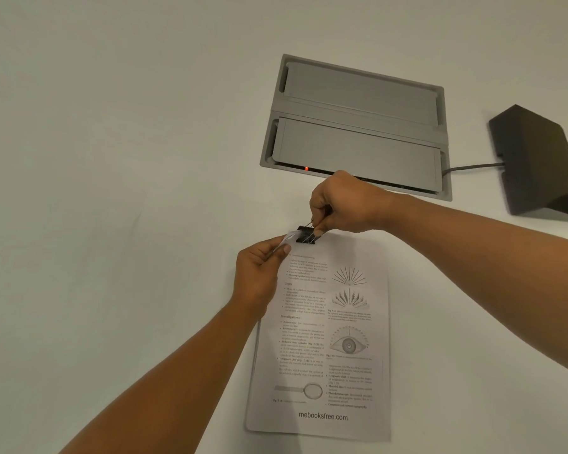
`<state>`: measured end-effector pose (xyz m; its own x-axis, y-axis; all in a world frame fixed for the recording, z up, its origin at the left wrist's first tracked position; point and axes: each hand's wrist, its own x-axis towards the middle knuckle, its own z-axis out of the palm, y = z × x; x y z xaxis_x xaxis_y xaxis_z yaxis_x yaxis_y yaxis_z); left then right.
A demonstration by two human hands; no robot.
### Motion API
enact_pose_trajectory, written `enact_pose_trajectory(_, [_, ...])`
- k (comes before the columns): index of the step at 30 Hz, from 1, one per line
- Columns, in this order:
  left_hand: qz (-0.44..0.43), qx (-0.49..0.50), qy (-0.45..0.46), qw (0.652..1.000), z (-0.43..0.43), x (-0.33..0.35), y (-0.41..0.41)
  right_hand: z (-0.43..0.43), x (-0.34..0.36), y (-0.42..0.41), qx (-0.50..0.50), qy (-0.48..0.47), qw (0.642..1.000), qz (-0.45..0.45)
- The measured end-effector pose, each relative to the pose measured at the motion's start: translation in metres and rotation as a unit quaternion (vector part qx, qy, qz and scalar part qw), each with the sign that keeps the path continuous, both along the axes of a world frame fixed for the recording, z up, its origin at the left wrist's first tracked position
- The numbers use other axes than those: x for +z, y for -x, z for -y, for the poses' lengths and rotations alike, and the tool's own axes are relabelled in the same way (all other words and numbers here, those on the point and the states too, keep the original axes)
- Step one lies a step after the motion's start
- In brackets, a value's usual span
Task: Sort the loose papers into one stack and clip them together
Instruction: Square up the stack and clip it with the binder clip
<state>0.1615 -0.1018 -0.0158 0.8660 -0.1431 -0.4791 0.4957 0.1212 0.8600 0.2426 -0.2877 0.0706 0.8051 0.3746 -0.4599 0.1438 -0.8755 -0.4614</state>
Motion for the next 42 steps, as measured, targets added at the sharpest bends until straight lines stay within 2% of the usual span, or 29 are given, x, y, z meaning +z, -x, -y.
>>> enact_pose_trajectory(12, [0.003, 0.012, 0.008, 1.0, -0.002, -0.002, 0.001, -0.003, -0.012, -0.004, 0.027, -0.009, 0.999, -0.026])
enact_pose_trajectory(15, [-0.004, 0.012, 0.018, 1.0, -0.003, -0.001, 0.0, 0.005, -0.017, 0.007, -0.053, -0.052, 0.997, -0.029])
enact_pose_trajectory(19, [-0.01, 0.013, 0.048, 0.999, -0.007, 0.0, -0.001, 0.042, -0.028, 0.032, -0.209, -0.089, 0.971, -0.073])
enact_pose_trajectory(22, [-0.019, 0.003, 0.055, 0.998, -0.01, 0.001, -0.003, 0.076, -0.044, 0.071, -0.326, -0.141, 0.931, -0.089])
enact_pose_trajectory(24, [-0.018, -0.01, 0.055, 0.998, -0.012, 0.002, -0.003, 0.086, -0.055, 0.1, -0.405, -0.23, 0.877, -0.117])
enact_pose_trajectory(26, [-0.019, -0.018, 0.051, 0.998, -0.012, 0.004, -0.003, 0.086, -0.062, 0.126, -0.483, -0.331, 0.798, -0.147])
enact_pose_trajectory(28, [-0.032, -0.011, 0.051, 0.998, -0.013, 0.005, -0.004, 0.081, -0.068, 0.15, -0.547, -0.433, 0.697, -0.166])
enact_pose_trajectory(29, [-0.041, 0.0, 0.053, 0.998, -0.014, 0.006, -0.005, 0.075, -0.069, 0.164, -0.561, -0.465, 0.663, -0.174])
enact_pose_trajectory(30, [-0.05, 0.012, 0.058, 0.997, -0.014, 0.007, -0.006, 0.068, -0.068, 0.176, -0.566, -0.478, 0.645, -0.185])
enact_pose_trajectory(32, [-0.062, 0.035, 0.068, 0.995, -0.012, 0.009, -0.007, 0.051, -0.068, 0.196, -0.57, -0.462, 0.652, -0.191])
enact_pose_trajectory(35, [-0.062, 0.048, 0.048, 0.996, -0.006, 0.01, -0.007, 0.029, -0.07, 0.212, -0.604, -0.415, 0.671, -0.114])
enact_pose_trajectory(39, [-0.042, 0.001, -0.004, 0.999, -0.003, 0.013, -0.002, 0.024, -0.071, 0.202, -0.663, -0.372, 0.648, -0.044])
enact_pose_trajectory(42, [0.0, -0.052, -0.106, 0.993, -0.002, 0.014, 0.005, 0.033, -0.068, 0.183, -0.685, -0.343, 0.642, -0.023])
